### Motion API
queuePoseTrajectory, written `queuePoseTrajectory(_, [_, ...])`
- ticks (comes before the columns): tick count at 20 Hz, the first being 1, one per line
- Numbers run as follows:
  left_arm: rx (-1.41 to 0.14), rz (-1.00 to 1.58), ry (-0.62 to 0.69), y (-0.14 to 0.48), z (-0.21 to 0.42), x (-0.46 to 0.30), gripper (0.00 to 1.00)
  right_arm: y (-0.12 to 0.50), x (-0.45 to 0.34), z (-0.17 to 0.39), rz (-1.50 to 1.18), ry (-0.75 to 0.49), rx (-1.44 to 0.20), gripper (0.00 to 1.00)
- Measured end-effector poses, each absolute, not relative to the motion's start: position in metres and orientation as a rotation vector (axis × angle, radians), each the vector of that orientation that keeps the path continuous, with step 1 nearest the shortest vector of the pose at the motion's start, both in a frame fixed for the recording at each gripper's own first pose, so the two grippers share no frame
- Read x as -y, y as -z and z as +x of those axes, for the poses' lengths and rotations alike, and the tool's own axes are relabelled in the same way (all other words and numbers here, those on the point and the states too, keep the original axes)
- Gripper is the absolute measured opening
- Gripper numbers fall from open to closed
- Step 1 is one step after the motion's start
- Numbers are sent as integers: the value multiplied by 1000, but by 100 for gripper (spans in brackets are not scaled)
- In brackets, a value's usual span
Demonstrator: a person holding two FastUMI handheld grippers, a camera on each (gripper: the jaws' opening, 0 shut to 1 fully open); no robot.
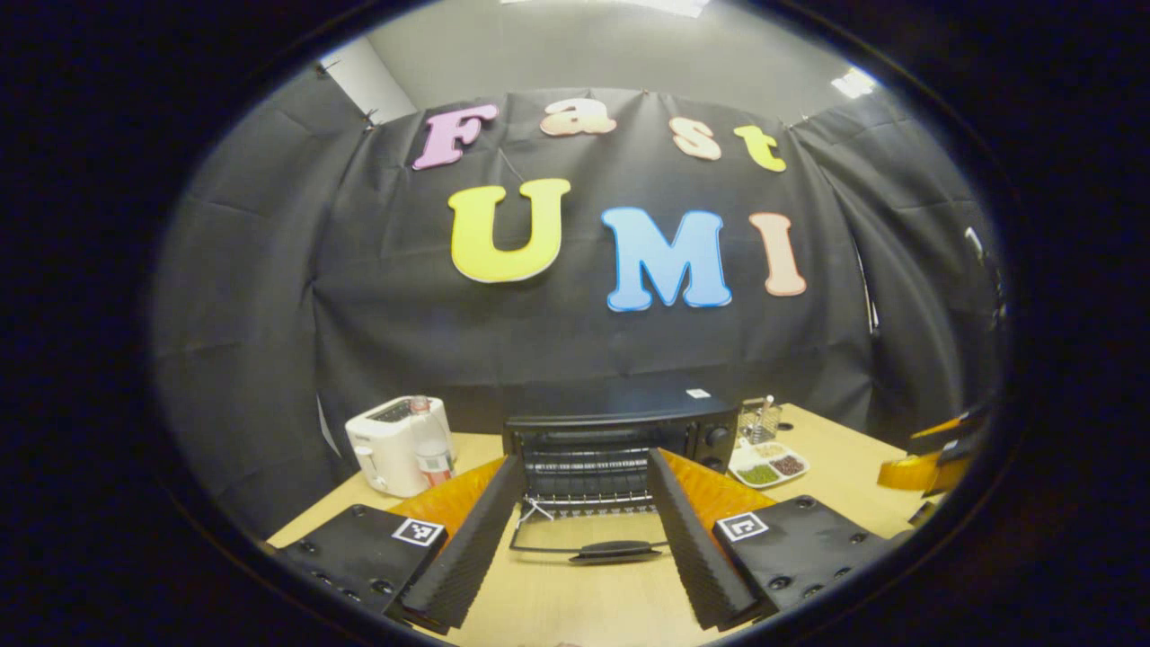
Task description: Open the electric oven with the left hand, put the food in, and close the electric oven.
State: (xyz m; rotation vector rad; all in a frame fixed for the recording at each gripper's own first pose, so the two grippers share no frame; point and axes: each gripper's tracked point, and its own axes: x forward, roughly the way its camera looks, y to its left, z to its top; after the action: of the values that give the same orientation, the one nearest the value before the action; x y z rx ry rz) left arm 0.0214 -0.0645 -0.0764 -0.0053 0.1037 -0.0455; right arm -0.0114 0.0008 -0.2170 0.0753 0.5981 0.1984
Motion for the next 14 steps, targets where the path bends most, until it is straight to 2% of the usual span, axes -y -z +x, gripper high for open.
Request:
queuePoseTrajectory(1, [-86, -3, 35, 66, 18, 61, 99, 227, -4, -14, 78, -211, -635, 96])
queuePoseTrajectory(3, [-53, -5, 15, 47, 10, 55, 99, 247, -11, -18, 84, -239, -711, 96])
queuePoseTrajectory(4, [-42, -9, 5, 39, 7, 53, 95, 258, -12, -23, 90, -246, -749, 96])
queuePoseTrajectory(6, [-30, -5, -9, 31, 1, 48, 99, 272, -14, -27, 98, -243, -796, 96])
queuePoseTrajectory(8, [-17, 10, -24, 23, -3, 42, 99, 288, -19, -32, 101, -250, -849, 89])
queuePoseTrajectory(13, [2, 17, -52, 14, -10, 28, 98, 332, -27, -49, 97, -254, -1003, 89])
queuePoseTrajectory(14, [-2, 12, -56, 15, -10, 26, 99, 338, -30, -52, 102, -255, -1025, 84])
